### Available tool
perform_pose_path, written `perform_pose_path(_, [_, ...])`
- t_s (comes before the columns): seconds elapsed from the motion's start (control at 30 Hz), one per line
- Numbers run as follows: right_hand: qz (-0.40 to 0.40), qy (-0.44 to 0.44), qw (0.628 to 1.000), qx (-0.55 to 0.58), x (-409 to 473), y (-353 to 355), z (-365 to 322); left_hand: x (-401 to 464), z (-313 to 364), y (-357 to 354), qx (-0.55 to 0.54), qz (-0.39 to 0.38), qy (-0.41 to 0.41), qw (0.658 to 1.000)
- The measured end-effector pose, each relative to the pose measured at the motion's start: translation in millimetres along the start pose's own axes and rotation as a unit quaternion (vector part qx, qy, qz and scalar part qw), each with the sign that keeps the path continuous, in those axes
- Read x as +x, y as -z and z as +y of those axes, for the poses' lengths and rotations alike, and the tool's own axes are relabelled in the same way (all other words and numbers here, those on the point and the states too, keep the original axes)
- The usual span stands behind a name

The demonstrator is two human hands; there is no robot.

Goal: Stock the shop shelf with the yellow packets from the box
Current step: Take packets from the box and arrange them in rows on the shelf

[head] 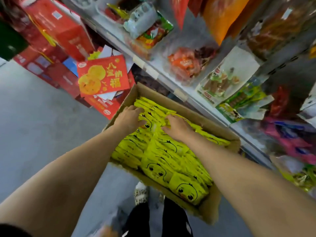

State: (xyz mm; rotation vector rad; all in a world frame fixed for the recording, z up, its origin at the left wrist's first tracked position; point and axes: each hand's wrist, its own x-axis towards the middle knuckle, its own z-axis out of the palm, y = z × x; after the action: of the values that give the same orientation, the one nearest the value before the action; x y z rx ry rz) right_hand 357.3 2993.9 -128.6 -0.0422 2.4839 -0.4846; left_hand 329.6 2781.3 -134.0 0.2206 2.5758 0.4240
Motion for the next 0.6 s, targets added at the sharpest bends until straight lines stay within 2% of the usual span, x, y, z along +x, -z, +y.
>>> perform_pose_path(0.13, [0.035,0.0,0.998,0.057,29,-20,2,23,-5,-26,0.008,-0.001,0.001,1.0])
perform_pose_path(0.27, [0.057,0.006,0.997,0.053,42,-28,3,33,-6,-38,0.015,0.022,0.031,0.999])
perform_pose_path(0.37, [0.051,-0.004,0.997,0.052,47,-35,0,27,-11,-47,0.141,0.042,0.042,0.988])
perform_pose_path(0.43, [0.057,-0.015,0.998,0.038,51,-37,-6,20,-19,-51,0.179,0.057,0.033,0.982])
perform_pose_path(0.53, [0.064,-0.041,0.997,0.004,60,-38,-17,12,-29,-57,0.157,0.043,0.03,0.986])
perform_pose_path(0.6, [0.062,-0.061,0.996,0.003,65,-36,-24,7,-30,-56,0.102,0.029,0.028,0.994])
